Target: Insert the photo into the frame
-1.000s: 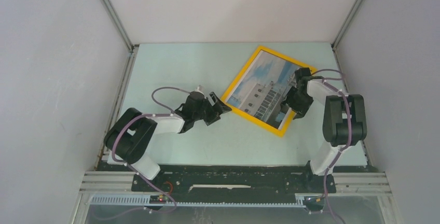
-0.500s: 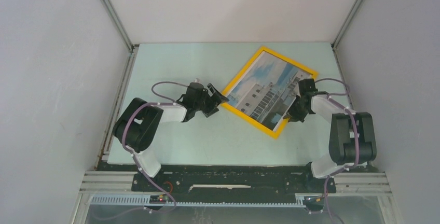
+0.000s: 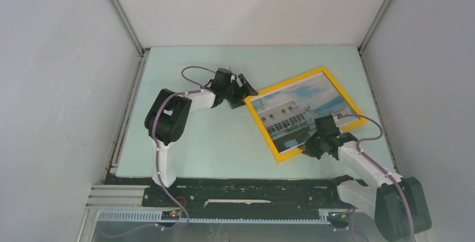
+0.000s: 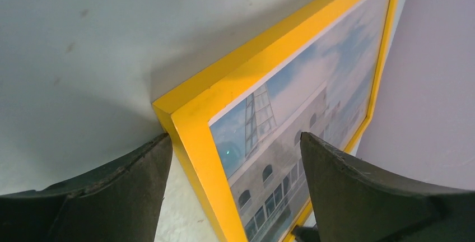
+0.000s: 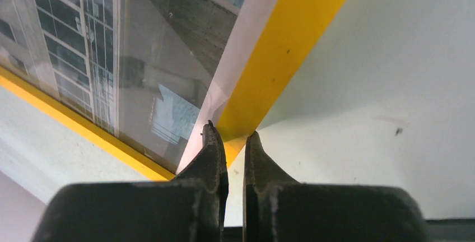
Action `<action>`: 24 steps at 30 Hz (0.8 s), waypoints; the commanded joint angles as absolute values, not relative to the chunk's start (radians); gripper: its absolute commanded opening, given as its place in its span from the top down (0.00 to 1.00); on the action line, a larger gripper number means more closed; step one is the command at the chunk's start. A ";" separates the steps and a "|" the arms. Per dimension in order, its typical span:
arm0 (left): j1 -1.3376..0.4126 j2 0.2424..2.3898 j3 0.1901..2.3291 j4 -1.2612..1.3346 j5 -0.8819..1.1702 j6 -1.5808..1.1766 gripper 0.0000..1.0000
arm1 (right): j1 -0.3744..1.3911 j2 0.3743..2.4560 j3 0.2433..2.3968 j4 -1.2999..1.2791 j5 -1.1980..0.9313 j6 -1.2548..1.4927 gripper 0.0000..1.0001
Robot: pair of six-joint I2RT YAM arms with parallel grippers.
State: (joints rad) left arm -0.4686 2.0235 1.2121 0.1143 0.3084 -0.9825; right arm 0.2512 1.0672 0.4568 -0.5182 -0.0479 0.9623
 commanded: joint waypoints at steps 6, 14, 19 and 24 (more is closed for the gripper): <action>-0.578 2.183 1.478 0.101 0.403 -0.979 0.09 | 0.532 1.031 0.386 -0.587 -0.174 1.134 1.00; -0.655 2.267 1.617 0.091 0.430 -1.015 0.08 | 0.654 0.976 0.383 -0.578 -0.085 1.286 1.00; -0.658 2.210 1.581 0.045 0.359 -0.965 0.05 | 0.642 0.906 0.389 -0.637 -0.019 1.259 0.99; -0.563 1.964 1.401 0.006 0.262 -0.832 0.04 | 0.590 0.772 0.501 -0.707 0.041 1.010 0.63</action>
